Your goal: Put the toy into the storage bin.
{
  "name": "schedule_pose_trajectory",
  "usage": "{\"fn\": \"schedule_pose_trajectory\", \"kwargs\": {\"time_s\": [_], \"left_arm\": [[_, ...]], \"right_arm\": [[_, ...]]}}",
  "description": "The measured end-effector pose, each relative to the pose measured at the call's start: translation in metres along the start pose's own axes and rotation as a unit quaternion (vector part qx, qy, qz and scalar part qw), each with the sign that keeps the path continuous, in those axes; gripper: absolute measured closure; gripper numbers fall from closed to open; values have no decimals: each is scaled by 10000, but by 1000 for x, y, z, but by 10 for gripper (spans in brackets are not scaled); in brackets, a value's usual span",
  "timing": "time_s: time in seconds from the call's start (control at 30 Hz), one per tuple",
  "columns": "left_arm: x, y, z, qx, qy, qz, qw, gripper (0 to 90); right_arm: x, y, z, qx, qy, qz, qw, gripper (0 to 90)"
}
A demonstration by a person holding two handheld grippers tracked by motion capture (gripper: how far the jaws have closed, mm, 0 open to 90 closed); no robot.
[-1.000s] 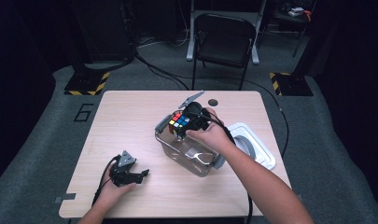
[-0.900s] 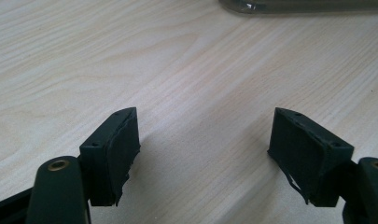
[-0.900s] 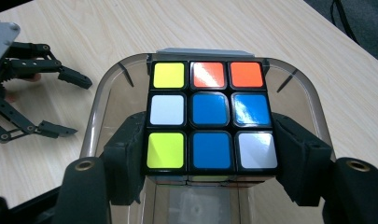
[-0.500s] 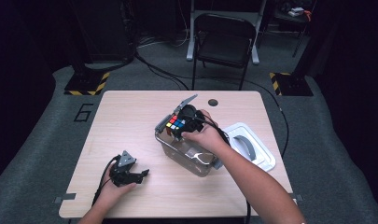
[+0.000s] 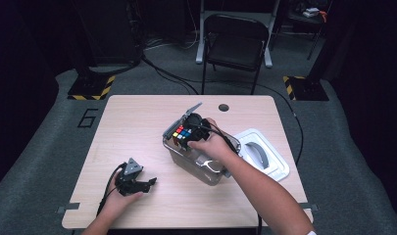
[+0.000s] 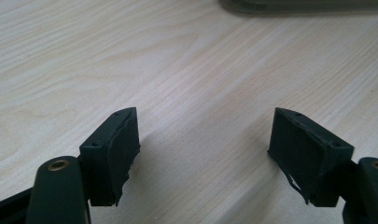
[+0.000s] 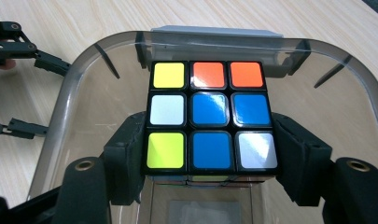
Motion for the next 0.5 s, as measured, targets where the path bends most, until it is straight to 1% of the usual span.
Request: {"fn": "schedule_pose_trajectory", "kwargs": {"time_s": [0.03,0.1,0.13,0.17,0.23,0.3,0.33,0.37,0.4,0.5], "left_arm": [[-1,0,0,17,57,44,10000,243],[-1,0,1,23,51,44,10000,243],[-1,0,0,11,54,43,10000,243],[0,0,0,-1,0,0,10000,243],[-1,0,0,13,54,40,10000,243],[-1,0,0,17,48,39,10000,243],[-1,0,0,11,47,39,10000,243],[-1,0,0,15,41,38,10000,243],[-1,0,0,14,41,36,10000,243],[-1,0,1,29,38,38,10000,243]], "right_arm": [[1,0,0,8,8,9,10000,340],[4,0,-1,-31,30,-24,10000,339],[4,0,-1,-20,15,9,10000,340],[5,1,-1,-1,8,4,10000,340],[7,1,-1,-12,29,5,10000,339],[9,1,-2,-32,28,42,10000,340],[9,2,-2,-3,28,49,10000,340],[11,2,-3,-41,42,44,10000,339],[12,2,-3,19,58,50,10000,340],[15,3,-4,-1,62,95,9999,339]]}}
Point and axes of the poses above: each handheld gripper's, and its own axes: x roughly forward along the jaws, y roughly out of its underside, z roughly to its left, the point moved 2 cm from there along x, roughly forward along the jaws, and after that the axes turned 5 degrees about x, right-handed, at the moved point
